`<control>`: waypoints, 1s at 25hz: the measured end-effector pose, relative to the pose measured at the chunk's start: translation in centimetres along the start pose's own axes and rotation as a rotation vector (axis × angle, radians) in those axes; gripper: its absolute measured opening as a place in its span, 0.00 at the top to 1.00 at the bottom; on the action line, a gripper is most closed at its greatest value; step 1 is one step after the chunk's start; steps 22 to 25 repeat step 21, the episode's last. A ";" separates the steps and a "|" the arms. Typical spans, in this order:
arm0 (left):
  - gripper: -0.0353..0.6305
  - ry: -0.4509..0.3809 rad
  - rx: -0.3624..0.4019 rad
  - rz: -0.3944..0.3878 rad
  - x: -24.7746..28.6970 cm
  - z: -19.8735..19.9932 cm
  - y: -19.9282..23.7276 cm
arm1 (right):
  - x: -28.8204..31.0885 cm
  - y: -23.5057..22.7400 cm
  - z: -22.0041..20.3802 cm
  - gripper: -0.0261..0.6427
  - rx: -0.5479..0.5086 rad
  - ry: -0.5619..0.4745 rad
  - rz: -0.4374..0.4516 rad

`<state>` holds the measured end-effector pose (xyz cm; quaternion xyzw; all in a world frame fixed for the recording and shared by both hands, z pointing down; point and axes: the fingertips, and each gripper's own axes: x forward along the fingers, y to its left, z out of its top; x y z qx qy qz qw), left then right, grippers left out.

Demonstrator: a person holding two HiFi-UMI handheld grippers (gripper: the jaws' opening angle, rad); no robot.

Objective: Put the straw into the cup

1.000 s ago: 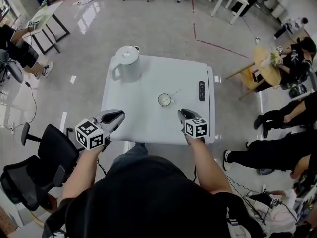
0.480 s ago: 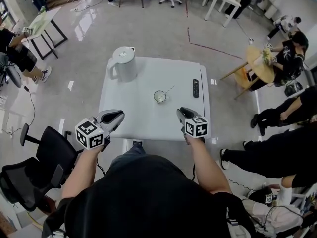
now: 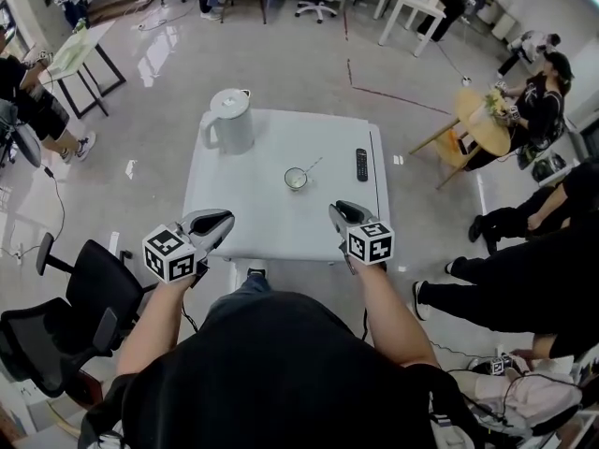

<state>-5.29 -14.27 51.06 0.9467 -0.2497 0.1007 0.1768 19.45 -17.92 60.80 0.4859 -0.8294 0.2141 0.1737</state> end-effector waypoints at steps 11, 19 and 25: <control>0.91 -0.005 0.023 -0.022 0.0 0.2 -3.1 | -3.6 1.0 0.4 0.81 -0.014 -0.038 -0.004; 0.91 -0.005 0.029 -0.024 0.3 -0.4 -4.7 | -5.7 1.0 -0.4 0.81 -0.008 -0.049 -0.009; 0.91 -0.002 0.028 -0.025 0.3 -0.5 -5.2 | -6.2 0.9 -0.6 0.81 -0.004 -0.052 -0.010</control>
